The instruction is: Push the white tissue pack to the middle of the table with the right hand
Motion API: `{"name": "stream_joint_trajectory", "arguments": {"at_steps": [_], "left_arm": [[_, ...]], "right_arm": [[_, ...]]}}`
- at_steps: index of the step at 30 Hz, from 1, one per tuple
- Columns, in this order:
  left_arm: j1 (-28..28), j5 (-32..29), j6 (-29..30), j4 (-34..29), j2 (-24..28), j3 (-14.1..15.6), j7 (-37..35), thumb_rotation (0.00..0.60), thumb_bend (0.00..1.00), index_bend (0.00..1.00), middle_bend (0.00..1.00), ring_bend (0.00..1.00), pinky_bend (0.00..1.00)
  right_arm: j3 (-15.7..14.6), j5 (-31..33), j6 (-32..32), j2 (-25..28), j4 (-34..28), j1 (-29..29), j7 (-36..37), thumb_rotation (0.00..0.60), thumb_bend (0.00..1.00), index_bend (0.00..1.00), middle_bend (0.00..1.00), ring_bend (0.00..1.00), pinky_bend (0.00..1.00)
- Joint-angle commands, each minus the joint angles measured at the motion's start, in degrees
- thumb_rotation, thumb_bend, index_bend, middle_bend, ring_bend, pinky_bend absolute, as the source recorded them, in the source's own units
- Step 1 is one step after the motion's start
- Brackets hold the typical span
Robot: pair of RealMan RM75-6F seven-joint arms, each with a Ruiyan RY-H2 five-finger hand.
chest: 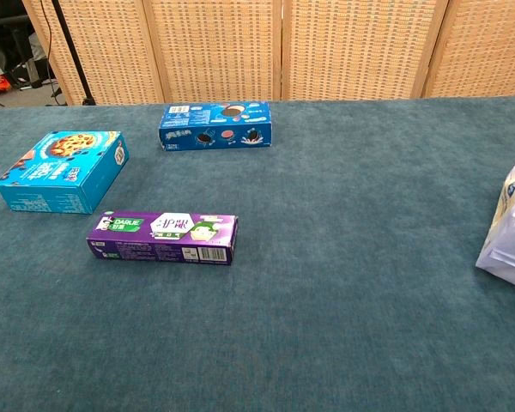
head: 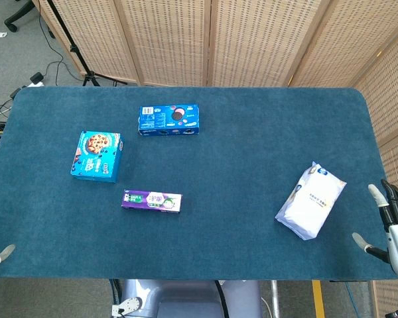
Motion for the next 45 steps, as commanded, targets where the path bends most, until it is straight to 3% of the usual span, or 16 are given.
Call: {"name": "stream_joint_trajectory", "arguments": {"at_steps": [1,8,13,14,16,18,20,23,28,30,33,45], "left_arm": [[-0.04,-0.14,-0.11,-0.02,-0.07,-0.05,0.15,0.600,0.00,0.00,0.00,0.00,0.00],[-0.12,-0.14,-0.30,-0.17,-0.23,-0.03,0.72,0.600,0.00,0.00,0.00,0.00,0.00],[-0.24,-0.55,-0.55,-0.33,-0.16,-0.21,0.65,0.600,0.00,0.00,0.00,0.00,0.00],[-0.27,-0.66,-0.62,-0.34,-0.15,-0.26,0.69,0.600,0.00,0.00,0.00,0.00,0.00],[-0.31,-1.03,-0.74,-0.49,-0.18,-0.41,0.81,0.600,0.00,0.00,0.00,0.00,0.00],[-0.40,-1.39,-0.98,-0.72,-0.17,-0.54,1.00,0.600,0.00,0.00,0.00,0.00,0.00],[-0.47,-1.61,-1.10,-0.99,-0.18,-0.67,1.34,0.600,0.00,0.00,0.00,0.00,0.00],[-0.55,-1.82,-1.28,-1.28,-0.23,-0.74,1.74,0.600,0.00,0.00,0.00,0.00,0.00],[-0.62,-2.13,-1.53,-1.42,-0.18,-0.83,1.73,0.600,0.00,0.00,0.00,0.00,0.00],[-0.59,-2.22,-1.45,-1.41,-0.12,-0.90,1.48,0.600,0.00,0.00,0.00,0.00,0.00],[-0.62,-2.34,-1.54,-1.35,0.00,-0.94,1.07,0.600,0.00,0.00,0.00,0.00,0.00],[-0.76,-2.63,-1.89,-1.42,0.13,-1.02,0.64,0.600,0.00,0.00,0.00,0.00,0.00]], "right_arm": [[-0.01,0.01,-0.14,0.03,0.06,0.07,0.21,0.600,0.00,0.00,0.00,0.00,0.00],[-0.24,0.23,-1.21,0.28,0.27,0.46,1.47,0.600,0.00,0.00,0.00,0.00,0.00],[0.46,2.55,-5.53,1.57,1.59,2.77,13.08,0.600,0.00,0.01,0.00,0.00,0.00],[0.58,2.86,-6.28,1.70,2.56,3.22,15.06,0.600,0.00,0.03,0.00,0.00,0.00],[0.97,4.04,-7.92,2.02,5.01,4.04,19.65,0.600,0.00,0.19,0.03,0.00,0.02],[2.18,6.84,-9.15,1.90,7.93,4.52,23.86,0.600,0.00,0.31,0.14,0.05,0.10],[2.55,8.61,-11.24,2.09,10.11,5.03,27.35,0.600,0.02,0.37,0.25,0.13,0.20],[1.56,10.20,-16.89,3.48,12.79,6.14,30.51,0.600,0.20,0.45,0.36,0.20,0.28],[-0.75,9.88,-24.53,4.84,16.41,8.22,31.69,0.600,0.67,0.57,0.46,0.27,0.33],[-1.87,9.71,-27.86,4.96,17.95,9.16,31.15,0.600,0.75,0.59,0.49,0.30,0.35],[-3.28,9.56,-33.25,4.86,20.03,11.07,29.76,0.600,0.81,0.60,0.50,0.32,0.38],[-4.62,11.50,-45.17,1.74,23.69,16.06,27.61,0.600,0.82,0.62,0.52,0.34,0.39]]}}
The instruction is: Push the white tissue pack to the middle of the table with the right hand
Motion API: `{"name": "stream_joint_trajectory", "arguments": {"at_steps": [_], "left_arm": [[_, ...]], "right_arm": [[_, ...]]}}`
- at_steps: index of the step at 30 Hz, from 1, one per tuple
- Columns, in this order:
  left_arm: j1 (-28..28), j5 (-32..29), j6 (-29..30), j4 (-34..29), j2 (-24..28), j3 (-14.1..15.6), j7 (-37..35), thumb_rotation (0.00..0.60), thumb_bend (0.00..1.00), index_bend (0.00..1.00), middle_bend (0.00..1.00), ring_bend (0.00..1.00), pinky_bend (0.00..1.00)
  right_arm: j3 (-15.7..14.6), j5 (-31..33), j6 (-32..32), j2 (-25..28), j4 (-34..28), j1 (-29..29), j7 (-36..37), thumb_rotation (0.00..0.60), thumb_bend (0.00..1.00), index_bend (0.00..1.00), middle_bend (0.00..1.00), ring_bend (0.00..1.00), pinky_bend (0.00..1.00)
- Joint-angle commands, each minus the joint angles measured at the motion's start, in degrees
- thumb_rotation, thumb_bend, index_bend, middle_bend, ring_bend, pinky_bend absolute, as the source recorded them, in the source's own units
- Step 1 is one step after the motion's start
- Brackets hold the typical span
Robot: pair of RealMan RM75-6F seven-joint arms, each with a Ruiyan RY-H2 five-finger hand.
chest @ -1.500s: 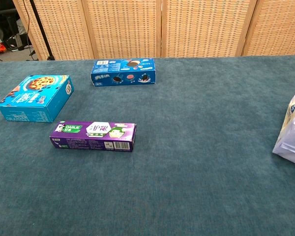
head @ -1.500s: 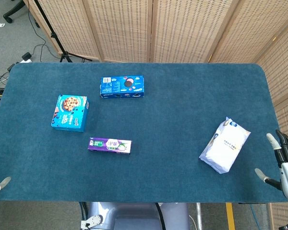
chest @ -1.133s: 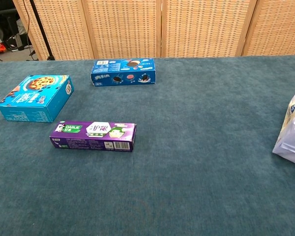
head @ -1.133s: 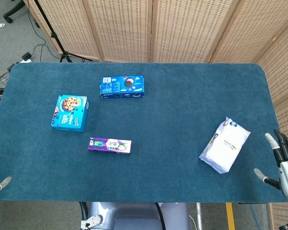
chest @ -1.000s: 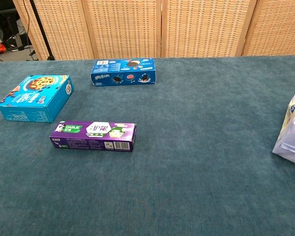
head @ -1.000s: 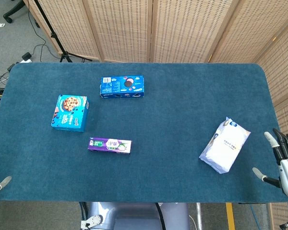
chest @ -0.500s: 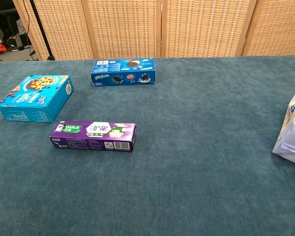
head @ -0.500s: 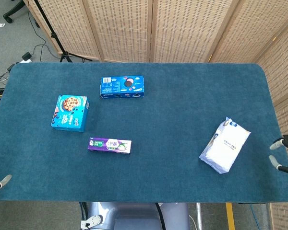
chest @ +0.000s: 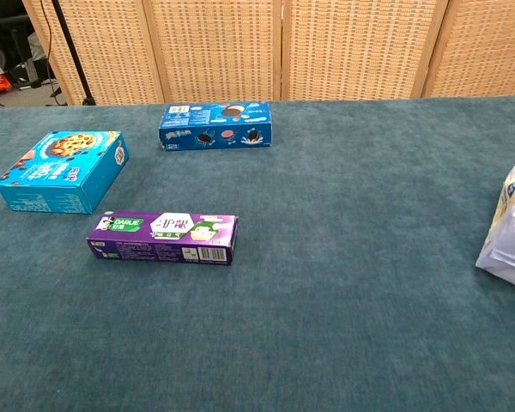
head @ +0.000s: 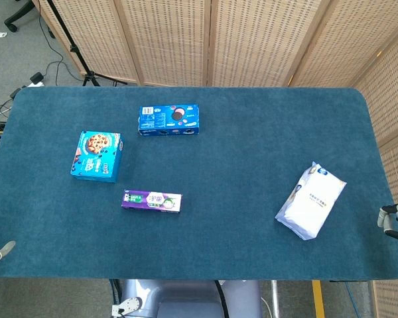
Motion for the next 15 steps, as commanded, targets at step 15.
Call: {"name": "stream_joint_trajectory", "arguments": {"at_steps": [15], "left_arm": [[-0.03,-0.58,-0.36,0.33,0.45,-0.12,-2.04,0.600,0.00,0.00,0.00,0.00,0.00]], "right_arm": [[0.28,1.68,-5.47,-7.24,-0.76,6.03,-15.86,0.600,0.81,0.62,0.52,0.34,0.39]]}}
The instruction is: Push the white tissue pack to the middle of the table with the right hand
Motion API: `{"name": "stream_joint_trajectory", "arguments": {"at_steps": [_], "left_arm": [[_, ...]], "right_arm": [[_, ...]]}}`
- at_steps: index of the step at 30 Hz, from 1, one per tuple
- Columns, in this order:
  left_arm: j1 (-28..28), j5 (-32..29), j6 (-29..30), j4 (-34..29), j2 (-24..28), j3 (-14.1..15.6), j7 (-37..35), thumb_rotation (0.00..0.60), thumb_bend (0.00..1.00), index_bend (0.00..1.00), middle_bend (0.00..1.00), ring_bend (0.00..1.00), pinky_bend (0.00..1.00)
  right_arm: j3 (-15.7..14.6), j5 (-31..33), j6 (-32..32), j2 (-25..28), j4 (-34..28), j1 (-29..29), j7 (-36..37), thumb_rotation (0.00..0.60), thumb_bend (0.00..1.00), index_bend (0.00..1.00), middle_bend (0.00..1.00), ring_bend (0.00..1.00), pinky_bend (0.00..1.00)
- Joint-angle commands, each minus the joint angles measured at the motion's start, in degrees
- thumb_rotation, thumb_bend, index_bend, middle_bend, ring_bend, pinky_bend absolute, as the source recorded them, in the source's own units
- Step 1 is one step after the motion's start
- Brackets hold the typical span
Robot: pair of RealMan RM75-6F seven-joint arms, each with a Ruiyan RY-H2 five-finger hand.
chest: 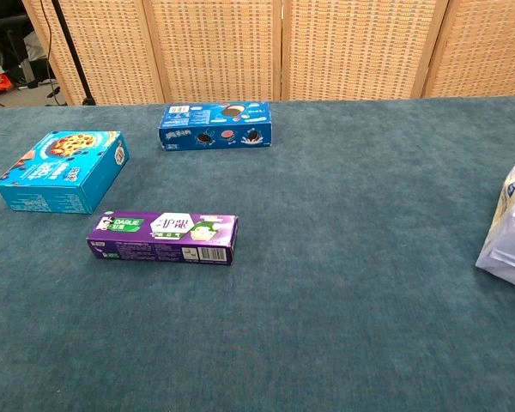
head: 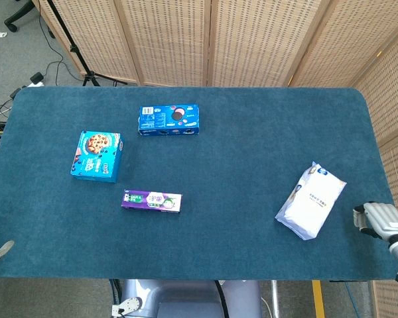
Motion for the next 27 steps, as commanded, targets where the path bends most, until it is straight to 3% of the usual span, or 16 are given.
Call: {"name": "stream_joint_trajectory", "arguments": {"at_steps": [1,19,27], "left_arm": [[-0.07,-0.03,-0.20,0.04,0.08,0.03,-0.11,0.600,0.00,0.00,0.00,0.00,0.00],[-0.13,-0.45,-0.54,0.12,0.81,-0.07,-2.37,0.600,0.00,0.00,0.00,0.00,0.00],[-0.22,-0.90,-0.81,0.11,1.12,-0.24,-3.25,0.600,0.00,0.00,0.00,0.00,0.00]], "right_arm": [[1.04,1.09,-0.99,-1.52,-1.97,1.87,-2.71,0.600,0.79,0.62,0.52,0.34,0.39],[5.64,10.61,-9.01,-3.03,-10.13,9.70,-11.65,0.600,0.76,0.62,0.52,0.34,0.39],[7.80,20.33,-12.34,-6.28,-12.25,14.34,-17.67,0.600,0.76,0.62,0.52,0.34,0.39]]}}
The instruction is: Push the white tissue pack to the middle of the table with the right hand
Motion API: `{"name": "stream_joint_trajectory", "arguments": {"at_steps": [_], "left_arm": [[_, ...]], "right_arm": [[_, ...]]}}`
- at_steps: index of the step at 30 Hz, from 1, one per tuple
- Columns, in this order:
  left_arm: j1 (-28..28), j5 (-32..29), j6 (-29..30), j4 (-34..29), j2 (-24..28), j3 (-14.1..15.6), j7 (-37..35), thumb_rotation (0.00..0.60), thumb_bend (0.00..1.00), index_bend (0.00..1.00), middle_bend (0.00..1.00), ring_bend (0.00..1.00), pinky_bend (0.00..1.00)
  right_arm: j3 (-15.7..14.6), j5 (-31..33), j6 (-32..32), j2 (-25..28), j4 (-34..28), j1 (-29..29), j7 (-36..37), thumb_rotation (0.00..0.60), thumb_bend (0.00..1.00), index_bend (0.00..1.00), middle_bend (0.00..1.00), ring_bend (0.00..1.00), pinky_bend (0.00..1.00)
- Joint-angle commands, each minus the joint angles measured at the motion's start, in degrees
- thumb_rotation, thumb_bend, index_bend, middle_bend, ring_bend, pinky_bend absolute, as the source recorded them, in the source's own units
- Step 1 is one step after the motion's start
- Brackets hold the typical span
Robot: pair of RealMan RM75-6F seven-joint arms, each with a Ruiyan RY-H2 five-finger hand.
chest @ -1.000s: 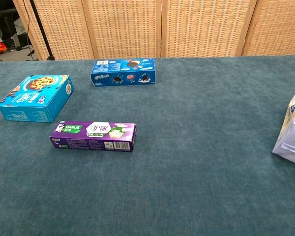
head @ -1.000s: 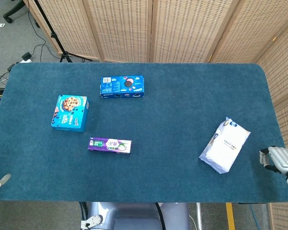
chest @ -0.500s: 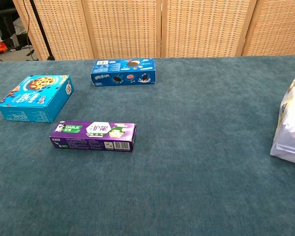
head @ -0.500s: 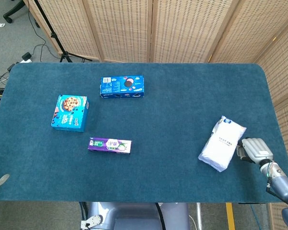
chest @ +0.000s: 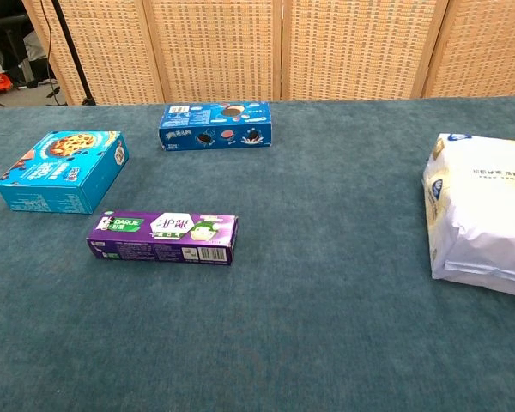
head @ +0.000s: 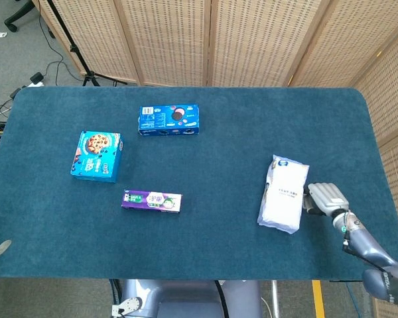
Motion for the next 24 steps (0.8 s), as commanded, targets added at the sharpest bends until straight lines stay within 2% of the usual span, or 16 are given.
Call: {"name": "stream_joint_trajectory", "arguments": {"at_steps": [1,15,24], "left_arm": [[-0.09,-0.21,-0.19,0.01,0.11,-0.09,-0.25,0.600,0.00,0.00,0.00,0.00,0.00],[-0.55,-1.48,-1.43,-0.19,0.53,-0.48,-1.06,0.600,0.00,0.00,0.00,0.00,0.00],[-0.77,-2.21,-2.12,-0.22,0.57,-0.64,-1.08,0.600,0.00,0.00,0.00,0.00,0.00]], "right_arm": [[1.43,5.87,-1.94,-1.84,-1.57,2.86,-3.01,0.600,0.76,0.62,0.52,0.34,0.39],[1.80,23.97,-1.29,-7.77,-2.77,12.34,-12.85,0.600,0.76,0.62,0.53,0.34,0.39],[2.33,29.62,2.53,-8.81,-4.86,16.56,-16.86,0.600,0.76,0.62,0.53,0.35,0.39]]}}
